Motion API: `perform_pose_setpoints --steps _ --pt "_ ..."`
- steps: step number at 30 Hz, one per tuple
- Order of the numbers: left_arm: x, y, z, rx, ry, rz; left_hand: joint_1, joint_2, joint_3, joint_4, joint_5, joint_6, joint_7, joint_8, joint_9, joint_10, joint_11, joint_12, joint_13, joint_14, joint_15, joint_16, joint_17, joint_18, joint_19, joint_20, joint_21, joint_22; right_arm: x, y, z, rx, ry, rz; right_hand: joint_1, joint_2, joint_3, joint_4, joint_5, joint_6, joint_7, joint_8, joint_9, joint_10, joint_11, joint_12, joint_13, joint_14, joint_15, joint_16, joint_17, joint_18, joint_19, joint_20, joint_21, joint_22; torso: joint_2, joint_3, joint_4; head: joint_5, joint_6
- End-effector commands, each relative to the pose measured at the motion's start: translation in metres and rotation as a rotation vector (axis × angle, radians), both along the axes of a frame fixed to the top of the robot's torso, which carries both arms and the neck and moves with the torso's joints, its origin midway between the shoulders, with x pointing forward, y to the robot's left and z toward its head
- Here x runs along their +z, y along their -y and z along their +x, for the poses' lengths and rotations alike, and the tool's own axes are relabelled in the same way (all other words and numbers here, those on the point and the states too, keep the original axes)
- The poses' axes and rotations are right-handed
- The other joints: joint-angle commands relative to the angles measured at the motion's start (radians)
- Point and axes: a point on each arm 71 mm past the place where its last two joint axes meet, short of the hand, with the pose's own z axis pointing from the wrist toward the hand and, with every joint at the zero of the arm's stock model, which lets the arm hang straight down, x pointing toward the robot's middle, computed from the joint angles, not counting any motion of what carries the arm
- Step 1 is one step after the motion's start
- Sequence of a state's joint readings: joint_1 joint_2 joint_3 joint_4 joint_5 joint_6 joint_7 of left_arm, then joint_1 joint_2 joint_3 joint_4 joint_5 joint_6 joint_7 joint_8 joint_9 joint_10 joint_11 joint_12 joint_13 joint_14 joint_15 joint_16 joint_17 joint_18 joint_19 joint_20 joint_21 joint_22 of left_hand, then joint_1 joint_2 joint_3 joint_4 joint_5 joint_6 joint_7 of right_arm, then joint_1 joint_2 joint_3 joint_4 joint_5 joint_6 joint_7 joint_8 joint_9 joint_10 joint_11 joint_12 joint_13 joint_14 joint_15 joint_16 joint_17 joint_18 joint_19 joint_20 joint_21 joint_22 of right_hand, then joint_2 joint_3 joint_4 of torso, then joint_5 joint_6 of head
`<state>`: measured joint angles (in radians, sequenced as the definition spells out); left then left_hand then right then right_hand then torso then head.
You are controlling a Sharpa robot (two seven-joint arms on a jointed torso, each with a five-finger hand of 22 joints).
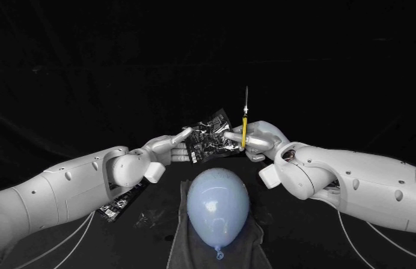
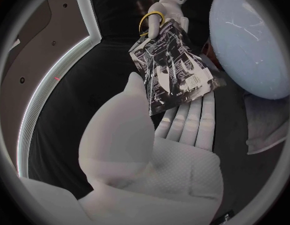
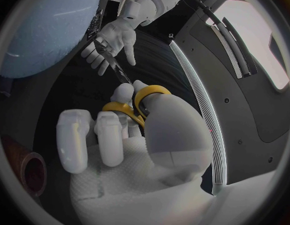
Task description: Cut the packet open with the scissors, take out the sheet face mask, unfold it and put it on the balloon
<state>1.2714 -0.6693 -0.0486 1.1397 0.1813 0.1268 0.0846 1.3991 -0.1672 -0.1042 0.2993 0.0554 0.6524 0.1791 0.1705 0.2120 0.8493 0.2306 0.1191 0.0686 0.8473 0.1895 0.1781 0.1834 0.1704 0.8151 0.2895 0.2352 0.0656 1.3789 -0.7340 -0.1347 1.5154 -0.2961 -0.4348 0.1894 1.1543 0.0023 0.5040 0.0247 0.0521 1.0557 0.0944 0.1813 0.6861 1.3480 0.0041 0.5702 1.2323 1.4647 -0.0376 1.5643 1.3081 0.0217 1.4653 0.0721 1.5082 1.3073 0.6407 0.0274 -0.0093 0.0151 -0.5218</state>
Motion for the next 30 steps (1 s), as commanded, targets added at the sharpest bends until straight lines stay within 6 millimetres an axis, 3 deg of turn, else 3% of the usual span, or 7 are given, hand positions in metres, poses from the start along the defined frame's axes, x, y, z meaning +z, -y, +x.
perform_pose_setpoints --steps 1,8,17,23,30 --pt "0.009 0.007 -0.001 -0.023 0.053 -0.145 0.002 0.015 0.009 -0.001 -0.005 0.010 0.103 0.007 0.004 0.011 -0.001 0.006 -0.001 0.007 -0.002 0.002 0.000 0.011 0.008 -0.001 -0.006 -0.001 0.004 -0.002 0.002 -0.013 0.033 0.019 0.001 0.015 0.219 -0.181 -0.003 0.001 0.004 0.006 0.001 0.223 0.016 1.001 0.338 0.106 -0.005 0.007 0.263 -0.007 0.077 -0.006 0.005 0.245 0.000 0.0011 -0.0008 0.003 0.004" --pt "0.010 0.017 -0.002 -0.044 0.067 -0.180 0.045 0.064 0.038 -0.006 -0.007 0.058 0.094 0.043 0.023 0.026 -0.007 0.007 -0.002 0.009 -0.003 -0.006 -0.003 0.008 -0.002 0.000 -0.031 -0.002 0.007 -0.006 0.005 -0.019 0.043 0.036 0.001 0.015 0.220 -0.182 -0.004 0.001 0.004 0.006 0.002 0.223 0.016 1.001 0.338 0.106 -0.006 0.007 0.263 -0.007 0.077 -0.006 0.005 0.245 0.001 0.0021 -0.0007 -0.001 0.012" --pt "0.011 0.026 0.000 -0.045 0.078 -0.226 0.103 0.104 0.043 -0.011 -0.007 0.051 0.091 0.055 0.027 0.040 -0.010 0.003 -0.003 0.024 -0.008 -0.007 -0.004 0.013 0.030 -0.002 -0.033 0.001 0.008 -0.012 0.005 -0.006 0.039 0.054 0.000 0.016 0.222 -0.184 -0.003 0.001 0.004 0.006 0.002 0.223 0.016 1.001 0.338 0.106 -0.006 0.007 0.263 -0.007 0.076 -0.006 0.003 0.244 0.000 0.0022 -0.0014 -0.004 0.017" --pt "0.012 0.027 0.005 -0.036 0.083 -0.250 0.145 0.135 0.031 -0.014 -0.007 0.045 0.082 0.066 0.031 0.072 -0.021 0.006 -0.003 0.070 -0.022 0.006 0.002 0.017 0.097 -0.018 -0.018 0.005 0.010 -0.013 0.003 -0.004 0.044 0.065 0.000 0.016 0.222 -0.184 -0.003 0.001 0.004 0.006 0.002 0.223 0.016 1.001 0.338 0.106 -0.006 0.007 0.263 -0.007 0.076 -0.006 0.003 0.244 0.001 0.0025 -0.0024 -0.002 0.023" --pt "0.012 0.028 0.007 -0.056 0.080 -0.264 0.155 0.142 0.021 -0.013 -0.007 0.044 0.091 0.072 0.033 0.071 -0.017 -0.002 -0.004 0.075 -0.023 0.003 0.001 0.016 0.123 -0.024 -0.016 0.003 0.012 -0.015 0.001 0.007 0.044 0.076 0.000 0.016 0.222 -0.184 -0.003 0.001 0.004 0.006 0.002 0.223 0.016 1.001 0.338 0.106 -0.006 0.007 0.263 -0.007 0.076 -0.006 0.003 0.244 0.001 0.0031 -0.0011 0.002 0.021"
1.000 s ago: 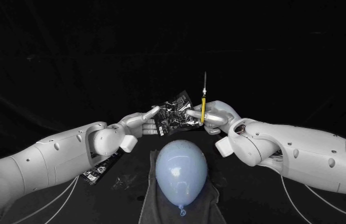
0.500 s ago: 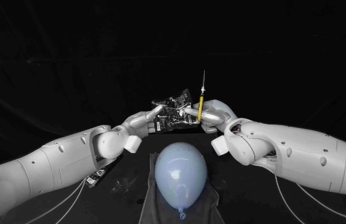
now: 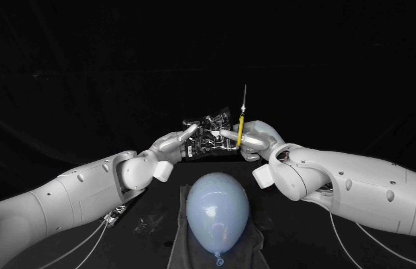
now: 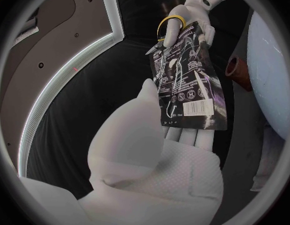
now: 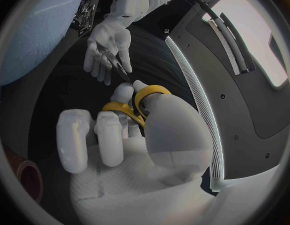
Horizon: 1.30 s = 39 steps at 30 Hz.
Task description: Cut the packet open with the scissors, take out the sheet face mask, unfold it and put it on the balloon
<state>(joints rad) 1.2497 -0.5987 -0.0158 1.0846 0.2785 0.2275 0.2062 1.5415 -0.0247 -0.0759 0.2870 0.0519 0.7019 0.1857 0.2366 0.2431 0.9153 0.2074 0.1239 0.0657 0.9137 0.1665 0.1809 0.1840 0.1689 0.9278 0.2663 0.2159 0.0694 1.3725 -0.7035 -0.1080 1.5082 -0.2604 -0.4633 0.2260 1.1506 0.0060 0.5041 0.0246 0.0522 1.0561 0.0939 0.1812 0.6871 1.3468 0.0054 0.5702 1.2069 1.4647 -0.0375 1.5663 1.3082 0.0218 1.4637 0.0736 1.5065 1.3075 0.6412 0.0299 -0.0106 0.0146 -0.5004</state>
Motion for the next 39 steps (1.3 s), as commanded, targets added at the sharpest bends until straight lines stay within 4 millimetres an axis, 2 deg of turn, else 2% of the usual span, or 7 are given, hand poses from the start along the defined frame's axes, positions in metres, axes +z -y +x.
perform_pose_setpoints --steps 1,8,23,27,35,39 --pt "0.0035 0.0033 -0.0005 -0.042 0.016 -0.053 0.014 0.001 -0.009 -0.001 -0.004 -0.004 0.086 0.007 0.002 0.006 0.007 -0.007 -0.001 0.010 0.000 0.001 0.001 0.018 0.012 -0.001 0.003 -0.001 0.0030 -0.0028 -0.0020 0.017 0.017 0.018 0.004 0.012 0.222 -0.184 -0.004 0.000 0.004 0.006 0.001 0.224 0.015 1.001 0.364 0.106 -0.006 0.005 0.263 -0.007 0.078 -0.007 0.004 0.244 0.000 0.0006 0.0000 0.003 -0.001" --pt "0.0016 0.0031 0.0006 -0.091 0.000 -0.048 0.045 0.018 -0.012 -0.006 -0.004 0.012 0.089 0.021 0.007 0.021 0.006 -0.008 0.000 0.033 -0.004 0.005 0.003 0.018 0.044 -0.008 0.003 -0.002 0.0071 -0.0040 -0.0034 0.018 0.029 0.030 0.003 0.013 0.224 -0.185 -0.004 0.000 0.004 0.007 0.001 0.224 0.015 1.001 0.364 0.106 -0.006 0.005 0.263 -0.007 0.077 -0.008 0.002 0.243 -0.002 -0.0004 0.0011 0.004 0.000" --pt "0.0024 0.0033 -0.0002 -0.159 0.010 -0.069 0.051 0.014 -0.030 -0.002 -0.004 0.002 0.090 0.020 0.005 0.014 0.008 -0.020 -0.001 0.020 -0.002 -0.008 -0.002 0.016 0.067 -0.011 -0.002 -0.004 0.0096 -0.0084 -0.0012 0.029 0.025 0.042 0.002 0.014 0.225 -0.186 -0.003 0.000 0.004 0.007 0.001 0.224 0.015 1.001 0.364 0.106 -0.006 0.005 0.263 -0.007 0.077 -0.008 0.003 0.243 -0.001 -0.0016 0.0018 0.008 0.006" --pt "0.0049 0.0057 -0.0018 -0.191 0.032 -0.097 0.023 0.004 -0.063 0.003 -0.004 0.007 0.089 0.026 0.006 0.018 0.008 -0.025 0.000 0.014 0.001 -0.018 -0.006 0.016 0.055 -0.006 -0.024 -0.007 0.0089 -0.0104 -0.0014 0.036 0.020 0.043 0.002 0.014 0.225 -0.186 -0.003 0.000 0.004 0.007 0.001 0.224 0.015 1.001 0.364 0.106 -0.006 0.005 0.263 -0.007 0.077 -0.008 0.003 0.243 -0.001 -0.0014 0.0007 0.009 0.004" --pt "0.0075 0.0066 -0.0035 -0.235 0.055 -0.128 0.013 0.007 -0.082 0.002 -0.004 0.022 0.083 0.038 0.010 0.035 0.004 -0.026 0.001 0.013 0.001 -0.024 -0.007 0.016 0.044 -0.003 -0.042 -0.006 0.0081 -0.0116 -0.0014 0.041 0.016 0.042 0.002 0.014 0.226 -0.186 -0.004 -0.001 0.005 0.007 0.002 0.224 0.015 1.001 0.364 0.106 -0.006 0.005 0.263 -0.006 0.076 -0.008 0.002 0.243 -0.001 -0.0010 0.0016 0.011 0.003" --pt "0.0075 0.0046 -0.0030 -0.242 0.058 -0.131 0.013 0.013 -0.087 0.002 -0.004 0.029 0.083 0.043 0.011 0.045 0.003 -0.026 0.001 0.024 -0.002 -0.020 -0.006 0.017 0.050 -0.004 -0.044 -0.005 0.0075 -0.0107 -0.0012 0.040 0.014 0.042 0.002 0.014 0.226 -0.186 -0.004 -0.001 0.005 0.007 0.002 0.224 0.015 1.001 0.364 0.106 -0.006 0.005 0.263 -0.006 0.076 -0.008 0.002 0.243 -0.002 -0.0002 0.0005 0.012 0.007"
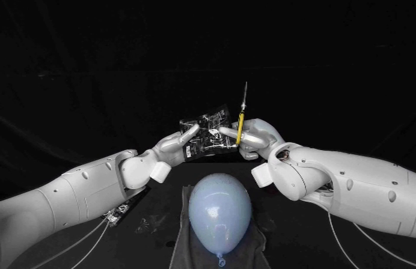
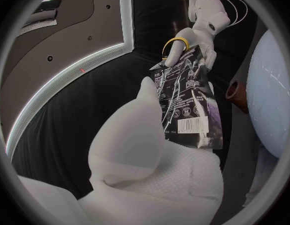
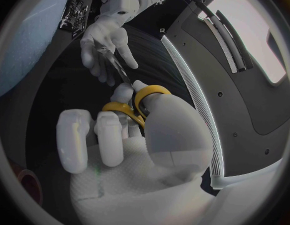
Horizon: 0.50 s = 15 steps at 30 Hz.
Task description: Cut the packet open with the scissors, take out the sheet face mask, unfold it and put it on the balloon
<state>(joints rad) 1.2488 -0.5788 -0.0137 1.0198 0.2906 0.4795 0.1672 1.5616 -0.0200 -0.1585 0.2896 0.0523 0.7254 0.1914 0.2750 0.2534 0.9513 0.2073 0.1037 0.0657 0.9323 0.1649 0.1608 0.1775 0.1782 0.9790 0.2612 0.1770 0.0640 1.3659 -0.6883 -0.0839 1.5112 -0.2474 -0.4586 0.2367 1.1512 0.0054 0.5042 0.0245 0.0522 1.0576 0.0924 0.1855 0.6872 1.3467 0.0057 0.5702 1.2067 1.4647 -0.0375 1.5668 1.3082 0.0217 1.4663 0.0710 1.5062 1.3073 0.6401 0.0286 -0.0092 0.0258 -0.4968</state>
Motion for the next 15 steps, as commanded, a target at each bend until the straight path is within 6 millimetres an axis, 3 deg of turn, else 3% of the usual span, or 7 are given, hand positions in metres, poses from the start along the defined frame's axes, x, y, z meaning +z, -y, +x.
perform_pose_setpoints --steps 1,6,10,15 --pt "0.0044 0.0019 -0.0018 -0.050 0.026 -0.051 -0.006 0.010 -0.006 -0.001 -0.004 0.007 0.078 0.005 0.001 0.011 0.003 -0.006 0.001 0.009 -0.001 0.001 0.001 0.008 0.001 0.000 -0.006 0.001 0.0008 -0.0011 -0.0005 0.021 0.007 0.007 0.001 0.015 0.226 -0.186 -0.004 -0.002 0.006 0.003 0.001 0.224 0.014 1.001 0.364 0.106 -0.006 0.004 0.263 -0.006 0.074 -0.005 0.002 0.243 0.000 0.0013 -0.0011 0.001 0.004" --pt "0.0040 -0.0006 -0.0009 -0.046 0.026 -0.049 -0.002 0.016 -0.008 -0.002 -0.004 0.010 0.078 0.008 0.002 0.017 0.002 -0.008 0.000 0.019 -0.003 0.005 0.003 0.008 0.006 -0.001 -0.007 0.001 0.0000 -0.0005 0.0000 0.020 0.003 0.005 0.001 0.015 0.226 -0.186 -0.004 -0.002 0.006 0.003 0.001 0.224 0.014 1.001 0.364 0.106 -0.006 0.004 0.263 -0.006 0.074 -0.005 0.002 0.243 0.000 0.0014 -0.0014 0.002 0.004" --pt "0.0037 -0.0009 -0.0005 -0.045 0.025 -0.046 0.024 0.035 -0.003 -0.008 -0.004 0.014 0.076 0.010 0.001 0.023 0.000 -0.012 0.000 0.026 -0.005 0.004 0.003 0.008 0.016 -0.004 -0.010 0.001 -0.0009 -0.0012 0.0000 0.022 -0.002 0.005 0.001 0.015 0.226 -0.186 -0.004 -0.002 0.006 0.003 0.001 0.224 0.014 1.001 0.364 0.106 -0.006 0.004 0.263 -0.006 0.074 -0.005 0.002 0.243 0.000 0.0010 -0.0005 0.000 0.001" --pt "0.0033 0.0006 -0.0008 -0.056 0.026 -0.040 0.115 0.075 0.029 -0.033 -0.003 0.068 0.049 0.036 0.008 0.057 -0.021 -0.011 0.001 0.055 -0.022 0.013 0.007 0.009 0.043 -0.018 -0.009 0.003 -0.0020 -0.0023 0.0010 0.023 -0.009 0.003 0.001 0.015 0.226 -0.186 -0.004 -0.002 0.006 0.003 0.001 0.224 0.014 1.001 0.364 0.106 -0.006 0.004 0.263 -0.006 0.074 -0.005 0.002 0.243 0.000 0.0003 -0.0003 -0.001 0.001"
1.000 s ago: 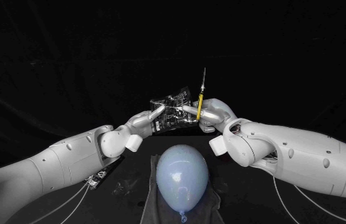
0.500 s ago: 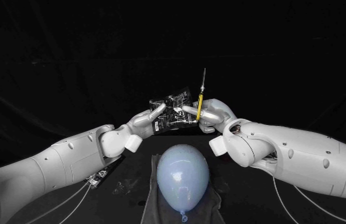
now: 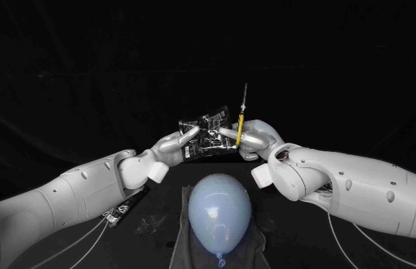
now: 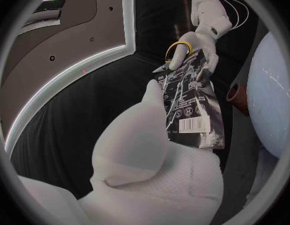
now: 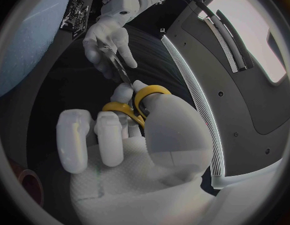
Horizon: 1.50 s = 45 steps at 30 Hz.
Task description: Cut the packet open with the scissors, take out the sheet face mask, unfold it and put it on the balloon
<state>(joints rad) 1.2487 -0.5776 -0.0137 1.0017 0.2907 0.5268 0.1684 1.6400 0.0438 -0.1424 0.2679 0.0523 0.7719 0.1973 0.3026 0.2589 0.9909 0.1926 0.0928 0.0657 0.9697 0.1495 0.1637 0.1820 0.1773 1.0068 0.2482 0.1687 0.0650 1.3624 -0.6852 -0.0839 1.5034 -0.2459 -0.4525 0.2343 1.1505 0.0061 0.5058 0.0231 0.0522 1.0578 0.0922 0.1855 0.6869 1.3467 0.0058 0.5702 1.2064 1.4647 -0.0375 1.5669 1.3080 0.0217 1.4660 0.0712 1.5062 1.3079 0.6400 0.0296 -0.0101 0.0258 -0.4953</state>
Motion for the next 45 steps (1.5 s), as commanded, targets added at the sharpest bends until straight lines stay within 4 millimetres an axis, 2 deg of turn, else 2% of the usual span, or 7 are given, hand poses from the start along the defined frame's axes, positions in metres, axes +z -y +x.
perform_pose_setpoints --steps 1,19,27,34,39,40,45 --pt "0.002 0.005 -0.002 -0.035 0.014 -0.021 0.050 0.016 0.019 -0.015 -0.003 0.029 0.040 0.011 0.003 0.023 -0.010 0.000 0.001 0.023 -0.009 0.011 0.003 0.010 0.020 -0.009 0.000 0.003 0.000 -0.003 0.000 0.022 -0.003 0.003 0.002 0.014 0.225 -0.185 -0.004 -0.003 0.006 0.003 0.002 0.224 0.014 1.001 0.364 0.106 -0.006 0.004 0.263 -0.006 0.074 -0.006 0.002 0.242 0.000 -0.0008 0.0008 -0.001 0.000" --pt "0.001 0.011 -0.003 -0.051 0.026 0.027 0.144 0.019 0.056 0.017 -0.003 0.109 0.017 0.008 -0.017 0.084 -0.030 -0.023 -0.003 0.068 -0.030 0.012 0.003 0.007 0.067 -0.037 0.006 0.003 -0.006 -0.005 0.003 0.021 -0.022 -0.010 -0.001 0.015 0.227 -0.187 -0.004 -0.003 0.007 0.003 0.002 0.224 0.014 1.001 0.364 0.106 -0.006 0.004 0.263 -0.006 0.073 -0.006 0.000 0.242 0.000 -0.0010 0.0012 0.002 -0.005" --pt "0.000 0.008 -0.001 -0.002 0.043 0.060 0.220 0.080 0.144 -0.001 -0.001 0.167 -0.008 0.028 -0.014 0.154 -0.057 -0.014 -0.001 0.099 -0.051 0.016 0.004 0.008 0.081 -0.059 0.009 0.004 -0.008 -0.003 0.004 0.020 -0.025 -0.010 -0.001 0.015 0.228 -0.187 -0.004 -0.003 0.007 0.003 0.002 0.224 0.015 1.001 0.364 0.106 -0.006 0.004 0.263 -0.003 0.068 -0.006 -0.010 0.238 0.000 -0.0007 0.0003 0.003 -0.005" --pt "-0.001 0.002 0.002 0.082 0.050 0.103 0.210 0.043 0.262 0.008 -0.002 0.186 -0.019 0.034 -0.009 0.199 -0.068 -0.028 -0.004 0.136 -0.062 0.013 0.003 0.006 0.101 -0.072 0.019 0.008 -0.009 0.004 0.005 0.008 -0.025 0.015 -0.025 0.017 0.236 -0.191 -0.003 -0.014 0.011 0.000 0.002 0.224 0.018 1.001 0.364 0.106 -0.006 0.004 0.263 0.015 0.029 -0.005 -0.088 0.213 -0.001 -0.0003 -0.0006 0.003 -0.006" --pt "-0.002 -0.004 0.004 0.149 0.050 0.141 0.149 -0.038 0.444 0.018 -0.002 0.195 -0.019 0.044 0.006 0.221 -0.071 -0.031 -0.004 0.163 -0.066 -0.001 0.003 0.005 0.114 -0.076 0.029 0.009 -0.009 0.012 0.006 -0.007 -0.018 0.039 -0.056 0.002 0.204 -0.201 -0.004 -0.039 0.016 -0.020 0.000 0.211 0.022 0.968 0.345 0.087 -0.001 -0.035 0.204 0.046 -0.040 -0.002 -0.228 0.165 0.000 -0.0002 -0.0005 0.000 -0.006" --pt "-0.003 -0.005 0.004 0.157 0.049 0.148 0.101 -0.083 0.543 0.012 -0.008 0.193 -0.018 0.050 0.018 0.225 -0.074 -0.033 -0.004 0.172 -0.062 -0.010 0.004 0.006 0.118 -0.080 0.035 0.009 -0.009 0.013 0.006 -0.010 -0.016 0.043 -0.068 -0.007 0.177 -0.195 -0.005 -0.045 0.016 -0.024 0.000 0.187 0.019 0.909 0.311 0.080 0.000 -0.050 0.184 0.053 -0.060 -0.001 -0.265 0.151 0.000 -0.0001 -0.0005 -0.001 -0.006" --pt "-0.004 -0.009 0.005 0.201 0.043 0.179 0.026 -0.118 0.654 -0.030 -0.005 0.191 -0.018 0.064 0.041 0.234 -0.071 -0.031 -0.003 0.183 -0.067 -0.018 0.010 0.004 0.122 -0.080 0.047 0.012 -0.008 0.023 0.006 -0.026 -0.007 0.061 -0.104 -0.051 0.078 -0.175 -0.003 -0.066 0.032 -0.061 -0.023 0.059 0.027 0.594 0.121 0.010 0.011 -0.179 0.030 0.094 -0.170 0.008 -0.487 0.064 0.000 -0.0002 0.0001 -0.004 -0.004"
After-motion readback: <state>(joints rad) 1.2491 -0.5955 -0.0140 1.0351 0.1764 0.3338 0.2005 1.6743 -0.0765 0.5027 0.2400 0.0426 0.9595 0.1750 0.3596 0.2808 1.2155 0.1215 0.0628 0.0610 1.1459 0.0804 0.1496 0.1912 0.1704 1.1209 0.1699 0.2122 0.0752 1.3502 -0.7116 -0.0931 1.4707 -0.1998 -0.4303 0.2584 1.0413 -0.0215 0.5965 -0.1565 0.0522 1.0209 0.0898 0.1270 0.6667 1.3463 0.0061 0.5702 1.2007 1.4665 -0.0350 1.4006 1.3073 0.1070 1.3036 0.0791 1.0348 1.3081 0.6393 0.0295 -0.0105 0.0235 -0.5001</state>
